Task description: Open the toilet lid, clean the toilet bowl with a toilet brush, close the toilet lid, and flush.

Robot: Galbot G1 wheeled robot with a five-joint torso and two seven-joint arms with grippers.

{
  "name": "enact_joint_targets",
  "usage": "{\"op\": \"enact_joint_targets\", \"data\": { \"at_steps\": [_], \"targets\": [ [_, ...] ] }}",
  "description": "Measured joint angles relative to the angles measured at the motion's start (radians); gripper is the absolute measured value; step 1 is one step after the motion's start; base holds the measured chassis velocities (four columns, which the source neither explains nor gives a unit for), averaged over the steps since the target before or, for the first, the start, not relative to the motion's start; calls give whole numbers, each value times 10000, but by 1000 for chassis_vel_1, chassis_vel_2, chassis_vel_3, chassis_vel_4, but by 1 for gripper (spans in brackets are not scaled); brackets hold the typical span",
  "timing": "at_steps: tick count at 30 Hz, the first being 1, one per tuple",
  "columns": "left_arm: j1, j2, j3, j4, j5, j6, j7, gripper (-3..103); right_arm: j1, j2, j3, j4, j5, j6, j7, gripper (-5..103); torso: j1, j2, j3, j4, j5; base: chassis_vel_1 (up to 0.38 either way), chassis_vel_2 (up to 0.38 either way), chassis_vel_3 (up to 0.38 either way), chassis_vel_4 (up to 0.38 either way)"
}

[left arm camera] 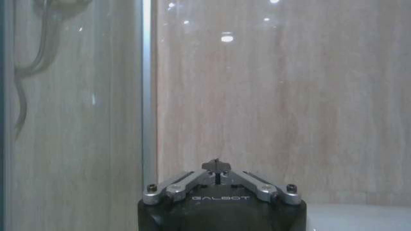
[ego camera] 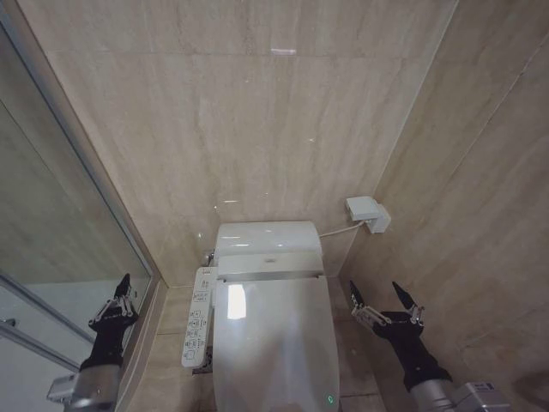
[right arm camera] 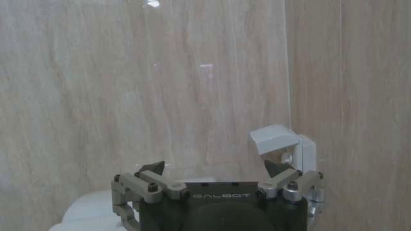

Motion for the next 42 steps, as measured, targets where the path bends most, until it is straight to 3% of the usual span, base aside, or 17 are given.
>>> {"op": "enact_joint_targets", "data": {
  "at_steps": [7,8,13,14,21,22,29,30,42],
  "targets": [
    [701,-309,200,-727,663,255,-522,0,0,0,0,0,0,0,0,100,0,0,0,2,0,0,0,0,0],
    [784,-311,222,-899,624,441,-616,19,0,0,0,0,0,0,0,100,0,0,0,0,1,0,0,0,0],
    [1080,-279,267,-1505,489,947,-893,19,0,0,0,0,0,0,0,100,1,0,1,0,-1,0,0,0,0],
    [1157,-256,285,-1639,443,1040,-920,46,0,0,0,0,0,0,0,100,1,0,1,1,0,0,0,0,0],
    [1634,-260,544,-2376,430,1594,-991,46,0,0,0,0,0,0,0,100,1,0,1,1,0,0,0,0,0],
    [1675,-257,560,-2499,404,1703,-1002,73,0,0,0,0,0,0,0,100,1,0,1,1,0,0,0,0,0],
    [2063,-148,562,-2731,488,1490,-1150,73,0,1,0,0,0,0,0,100,1,0,1,2,0,0,0,0,0],
    [2145,-126,585,-2806,509,1486,-1173,98,0,0,0,0,0,0,0,100,1,0,1,1,0,0,0,0,0],
    [2478,-59,672,-2980,761,1680,-1376,100,0,0,0,0,0,0,0,100,1,0,1,1,0,0,0,0,0]
  ]
}}
